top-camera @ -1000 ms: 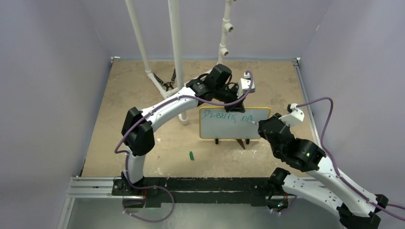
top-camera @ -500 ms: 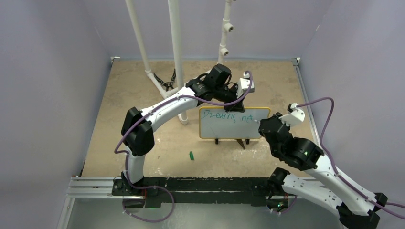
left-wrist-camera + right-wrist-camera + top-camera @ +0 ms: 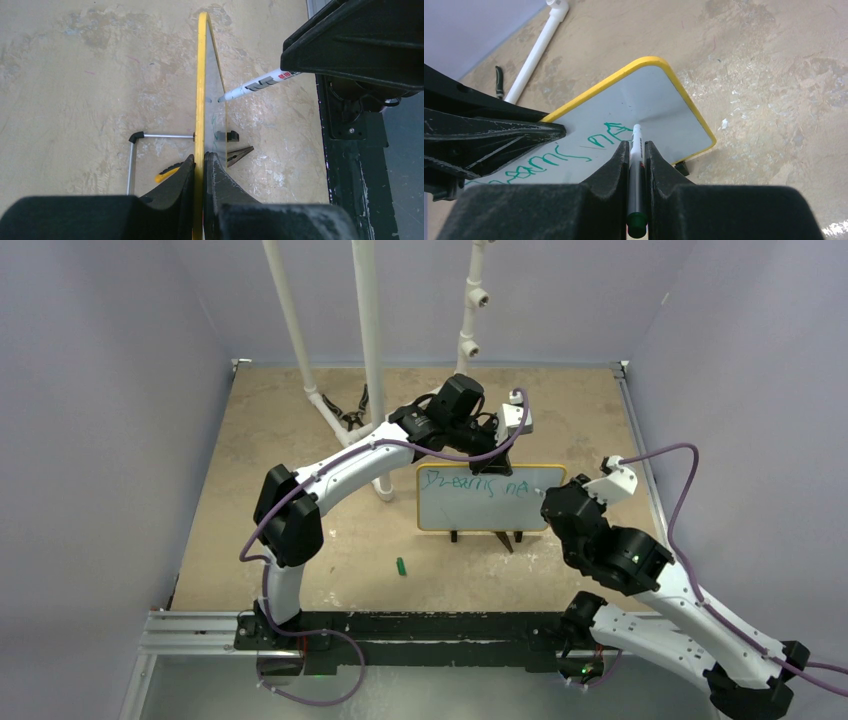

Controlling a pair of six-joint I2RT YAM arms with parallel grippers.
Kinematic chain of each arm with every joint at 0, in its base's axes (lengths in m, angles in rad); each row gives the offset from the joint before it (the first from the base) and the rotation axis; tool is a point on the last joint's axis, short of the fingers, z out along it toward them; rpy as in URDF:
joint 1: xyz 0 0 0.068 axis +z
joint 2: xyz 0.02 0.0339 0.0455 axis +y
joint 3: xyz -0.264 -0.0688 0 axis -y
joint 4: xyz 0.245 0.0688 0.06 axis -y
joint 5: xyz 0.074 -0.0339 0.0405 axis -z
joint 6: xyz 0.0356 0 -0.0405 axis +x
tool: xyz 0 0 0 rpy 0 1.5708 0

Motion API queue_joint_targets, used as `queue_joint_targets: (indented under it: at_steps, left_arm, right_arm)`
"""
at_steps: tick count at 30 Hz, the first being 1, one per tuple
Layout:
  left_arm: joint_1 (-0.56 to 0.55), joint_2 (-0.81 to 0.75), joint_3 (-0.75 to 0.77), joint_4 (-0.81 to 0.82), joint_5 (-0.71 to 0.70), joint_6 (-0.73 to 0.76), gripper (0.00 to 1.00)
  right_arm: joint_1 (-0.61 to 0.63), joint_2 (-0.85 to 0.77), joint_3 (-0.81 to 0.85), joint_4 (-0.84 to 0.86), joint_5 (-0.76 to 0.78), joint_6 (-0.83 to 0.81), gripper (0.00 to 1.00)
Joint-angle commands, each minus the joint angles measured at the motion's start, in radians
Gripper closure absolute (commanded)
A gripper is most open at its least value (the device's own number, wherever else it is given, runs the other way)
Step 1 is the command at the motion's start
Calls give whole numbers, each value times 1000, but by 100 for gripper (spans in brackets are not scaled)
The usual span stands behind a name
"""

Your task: Write a sentence on the whiteboard

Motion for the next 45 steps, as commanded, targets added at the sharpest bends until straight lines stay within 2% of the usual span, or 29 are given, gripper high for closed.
queue_joint_targets:
  at_steps: [1, 33, 45]
  left_arm:
    - [9, -20, -25, -47, -26, 57, 100]
    - [8, -30, -29, -44, -21, 57, 100]
    - [9, -27, -27, -43, -16, 56, 100]
  right_arm:
    - [-1, 16, -10, 21, 46, 15, 100]
    - [-2, 41, -11, -43, 115, 116, 100]
    - [-2, -22, -34, 27, 111, 53, 100]
